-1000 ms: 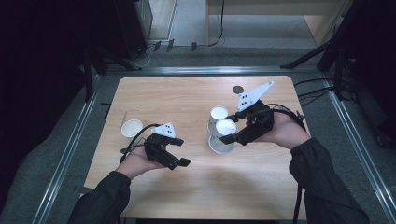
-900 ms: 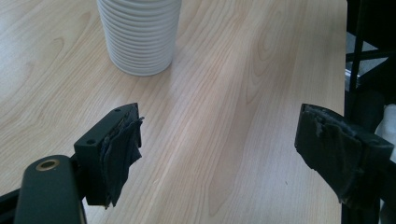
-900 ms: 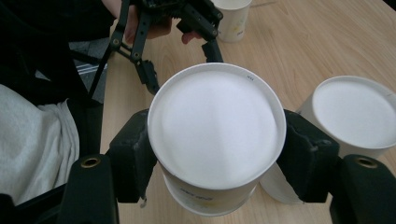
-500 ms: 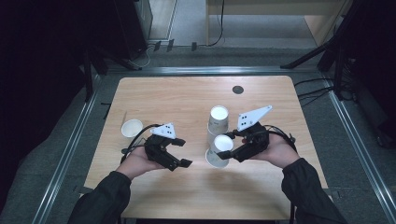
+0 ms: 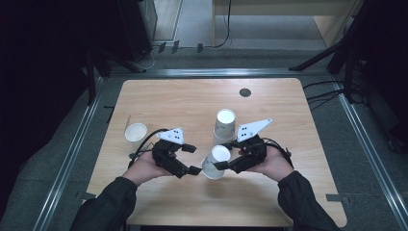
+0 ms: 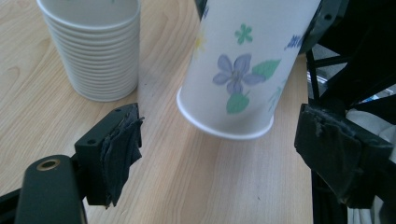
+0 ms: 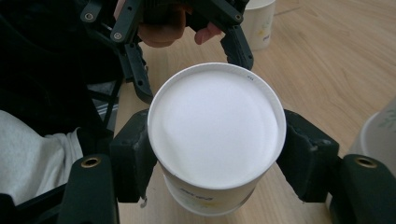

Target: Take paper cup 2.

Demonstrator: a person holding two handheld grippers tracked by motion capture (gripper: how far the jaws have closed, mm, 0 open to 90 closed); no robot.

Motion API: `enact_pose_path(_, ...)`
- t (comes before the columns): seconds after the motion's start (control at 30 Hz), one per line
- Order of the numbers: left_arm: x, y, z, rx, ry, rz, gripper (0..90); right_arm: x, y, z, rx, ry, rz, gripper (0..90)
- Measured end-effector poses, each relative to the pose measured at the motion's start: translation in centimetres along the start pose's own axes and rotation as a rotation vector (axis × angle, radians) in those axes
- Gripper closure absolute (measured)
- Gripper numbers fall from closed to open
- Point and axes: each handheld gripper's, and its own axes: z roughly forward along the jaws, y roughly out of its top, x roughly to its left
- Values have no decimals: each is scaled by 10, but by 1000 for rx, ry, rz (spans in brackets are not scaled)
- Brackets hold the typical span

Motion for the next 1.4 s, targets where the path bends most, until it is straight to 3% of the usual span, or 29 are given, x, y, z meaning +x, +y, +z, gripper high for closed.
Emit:
enact_pose_path(0.43,1,4,13,5,-65,47,155,3,-2,7,-62,19,34,344)
enact_pose_path(0.7,3,3,20,1,-107,60,165,4,-2,13,-69,33,41,344)
enact_pose_path(0.83,3,3,21,1,-111,66,212,5,-1,13,-84,36,48,344)
enact_pose_path(1.4,-3,3,23,-5,-105,103,260,5,1,12,-100,51,59,347)
